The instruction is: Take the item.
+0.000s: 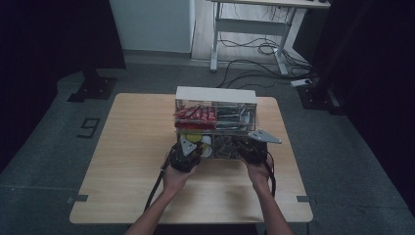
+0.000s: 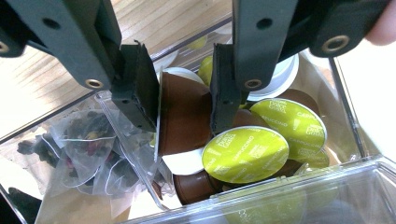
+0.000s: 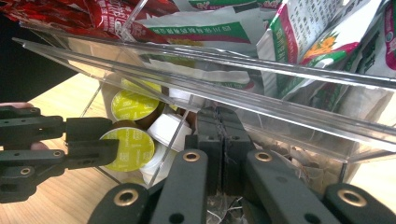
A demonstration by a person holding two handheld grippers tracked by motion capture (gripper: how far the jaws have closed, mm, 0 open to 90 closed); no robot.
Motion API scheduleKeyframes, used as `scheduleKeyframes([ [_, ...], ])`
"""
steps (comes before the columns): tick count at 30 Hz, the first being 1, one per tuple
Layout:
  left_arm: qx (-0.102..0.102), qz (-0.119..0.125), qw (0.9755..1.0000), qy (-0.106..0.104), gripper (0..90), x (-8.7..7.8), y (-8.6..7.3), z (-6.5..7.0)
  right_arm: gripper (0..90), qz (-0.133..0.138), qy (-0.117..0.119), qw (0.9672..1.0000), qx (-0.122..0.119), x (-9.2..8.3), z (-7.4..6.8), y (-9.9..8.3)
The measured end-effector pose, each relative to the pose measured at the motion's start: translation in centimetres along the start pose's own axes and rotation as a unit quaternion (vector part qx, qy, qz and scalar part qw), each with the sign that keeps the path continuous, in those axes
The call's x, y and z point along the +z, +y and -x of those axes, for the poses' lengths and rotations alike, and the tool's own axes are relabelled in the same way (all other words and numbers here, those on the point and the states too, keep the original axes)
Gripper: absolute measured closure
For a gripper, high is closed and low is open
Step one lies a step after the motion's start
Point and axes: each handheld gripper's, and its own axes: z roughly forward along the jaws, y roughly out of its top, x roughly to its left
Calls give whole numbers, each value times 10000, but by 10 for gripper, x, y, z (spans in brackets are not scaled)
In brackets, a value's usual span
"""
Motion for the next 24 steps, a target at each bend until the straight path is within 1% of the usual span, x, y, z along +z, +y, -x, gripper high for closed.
scheduleKeyframes([
  [6, 51, 87, 9999, -13, 642, -2, 0, 0, 880, 7, 6, 10000, -4, 0, 0, 0],
  [13, 66, 101, 9999, -25, 645, -5, 0, -1, 879, 13, 4, 10000, 4, -1, 1, 0],
  [16, 33, 150, 9999, -17, 646, -7, 1, -3, 877, 12, -1, 10000, -2, -1, 1, 0],
  [21, 70, 187, 9998, -4, 646, -14, 3, -5, 877, 13, 3, 10000, 2, -1, 1, 1],
  [24, 55, 223, 9997, 5, 645, -18, 4, -6, 877, 8, -6, 10000, -4, -1, 1, 1],
])
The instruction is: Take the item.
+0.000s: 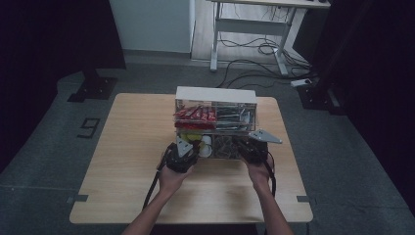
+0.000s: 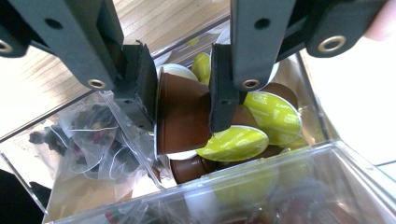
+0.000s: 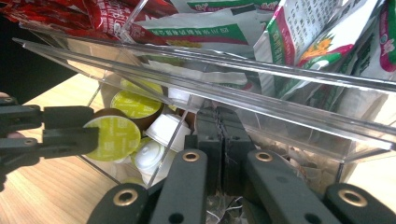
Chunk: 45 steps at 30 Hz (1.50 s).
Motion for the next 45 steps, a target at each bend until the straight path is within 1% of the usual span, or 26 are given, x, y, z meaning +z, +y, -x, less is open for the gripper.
scheduleKeyframes([
  [3, 32, 8, 10000, 15, 645, -4, 1, -1, 877, -4, -5, 10000, 1, 0, 0, 0],
  [15, 1, 30, 10000, 52, 645, -16, 1, -9, 878, -21, -13, 10000, -14, 0, 0, 1],
  [31, 4, 91, 9999, 131, 645, -41, -1, -21, 878, -33, -30, 10000, -2, 1, 0, 0],
  [45, -129, 137, 9996, 198, 646, -59, -10, -33, 879, -35, -50, 10000, -7, 1, -1, 0],
])
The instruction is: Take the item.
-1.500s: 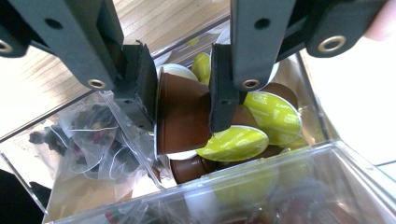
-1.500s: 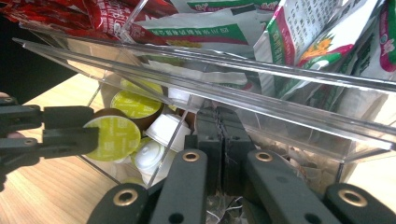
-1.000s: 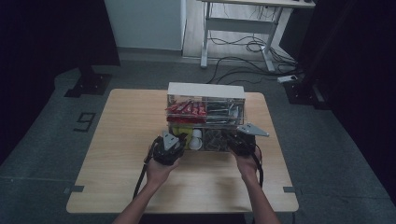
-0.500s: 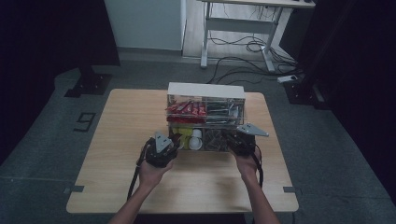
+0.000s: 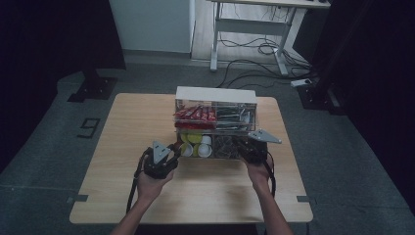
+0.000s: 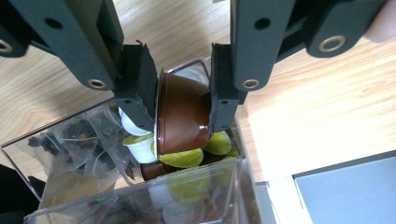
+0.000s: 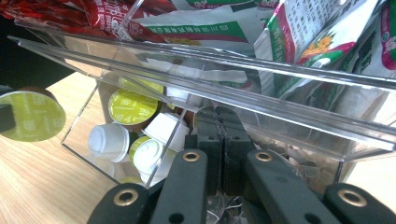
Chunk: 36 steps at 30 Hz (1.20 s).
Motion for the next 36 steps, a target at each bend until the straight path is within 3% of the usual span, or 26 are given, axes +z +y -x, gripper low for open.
scheduleKeyframes([
  [20, -195, -81, 9997, 156, 645, -16, -22, -25, 879, -6, -26, 10000, 17, 0, 1, -1],
  [36, -423, -466, 9973, 377, 644, -19, -63, -53, 879, -19, -43, 10000, 16, 1, 2, -2],
])
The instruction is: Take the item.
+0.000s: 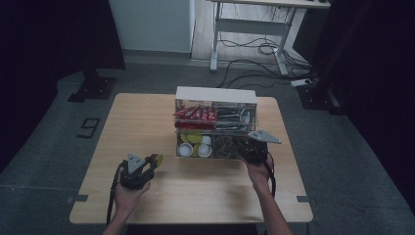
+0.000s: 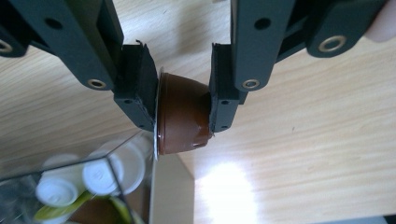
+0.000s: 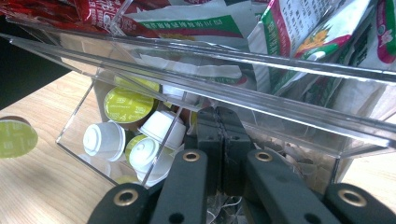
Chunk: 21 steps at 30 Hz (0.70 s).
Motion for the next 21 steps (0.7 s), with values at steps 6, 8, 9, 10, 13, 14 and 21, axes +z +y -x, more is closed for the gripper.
scheduleKeyframes([
  [6, -106, -179, 9997, 92, 644, 4, -15, -11, 879, 0, -10, 10000, -3, 0, 0, 0],
  [8, -137, -227, 9996, 126, 644, 5, -19, -14, 879, -4, -13, 10000, -1, 0, 0, -1],
  [9, -149, -242, 9995, 134, 644, 6, -20, -15, 879, -5, -14, 10000, -2, 0, 0, -1],
  [10, -160, -247, 9995, 146, 644, 6, -22, -16, 879, -6, -14, 10000, -4, 0, 0, -1],
  [13, -175, -263, 9994, 171, 644, 4, -24, -19, 879, -5, -12, 10000, -2, 0, 0, -1],
  [14, -179, -269, 9993, 173, 644, 4, -25, -20, 879, -5, -14, 10000, -3, 0, 0, -1],
  [21, -194, -295, 9991, 239, 643, 3, -27, -24, 879, -2, -11, 10000, 2, 1, 0, -1],
])
